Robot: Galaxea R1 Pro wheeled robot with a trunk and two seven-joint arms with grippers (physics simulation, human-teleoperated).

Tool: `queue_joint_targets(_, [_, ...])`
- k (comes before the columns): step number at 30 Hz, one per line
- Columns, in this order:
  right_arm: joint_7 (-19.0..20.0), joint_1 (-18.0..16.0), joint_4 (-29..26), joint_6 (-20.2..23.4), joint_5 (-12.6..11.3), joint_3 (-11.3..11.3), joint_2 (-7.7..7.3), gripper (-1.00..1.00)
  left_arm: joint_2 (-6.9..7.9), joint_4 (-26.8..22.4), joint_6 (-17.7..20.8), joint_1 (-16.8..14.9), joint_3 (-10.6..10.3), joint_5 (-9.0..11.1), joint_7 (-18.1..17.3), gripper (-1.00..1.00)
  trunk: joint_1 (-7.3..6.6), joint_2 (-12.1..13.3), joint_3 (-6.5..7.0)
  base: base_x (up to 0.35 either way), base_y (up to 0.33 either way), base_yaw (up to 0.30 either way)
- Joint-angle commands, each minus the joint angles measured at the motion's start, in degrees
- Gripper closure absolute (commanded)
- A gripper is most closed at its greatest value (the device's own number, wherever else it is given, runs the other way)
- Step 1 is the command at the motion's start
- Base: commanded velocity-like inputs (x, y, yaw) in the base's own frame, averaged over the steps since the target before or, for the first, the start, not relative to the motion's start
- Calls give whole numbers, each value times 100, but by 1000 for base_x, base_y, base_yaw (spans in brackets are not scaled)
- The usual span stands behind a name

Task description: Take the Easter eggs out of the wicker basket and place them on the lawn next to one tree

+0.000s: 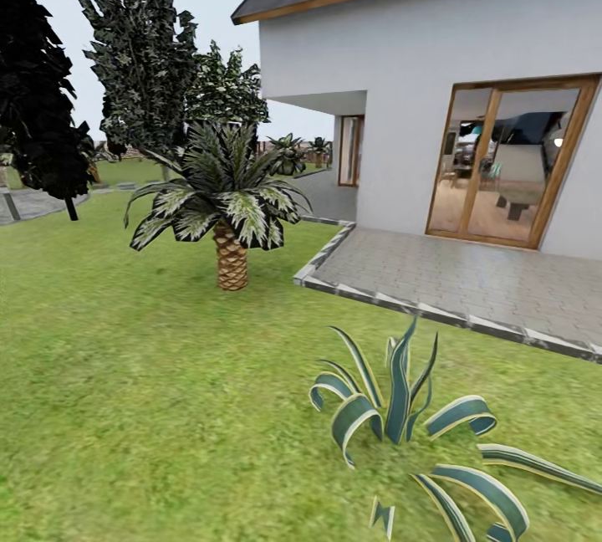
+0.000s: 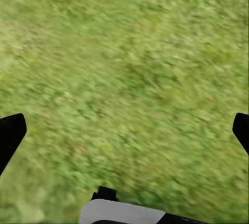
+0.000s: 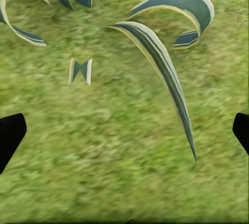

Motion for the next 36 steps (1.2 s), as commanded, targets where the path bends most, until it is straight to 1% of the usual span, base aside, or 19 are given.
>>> queue_joint_targets(1, [6,-2,4,-20,12,-40,2,-100,0,6,-16,-2,-1,19,-2,-100,2,-4,-2,0,313,0])
queue_joint_targets(36, [6,-2,9,-22,15,-40,5,-100,-9,6,-16,-2,-8,1,-2,-100,2,-4,-2,0,314,0])
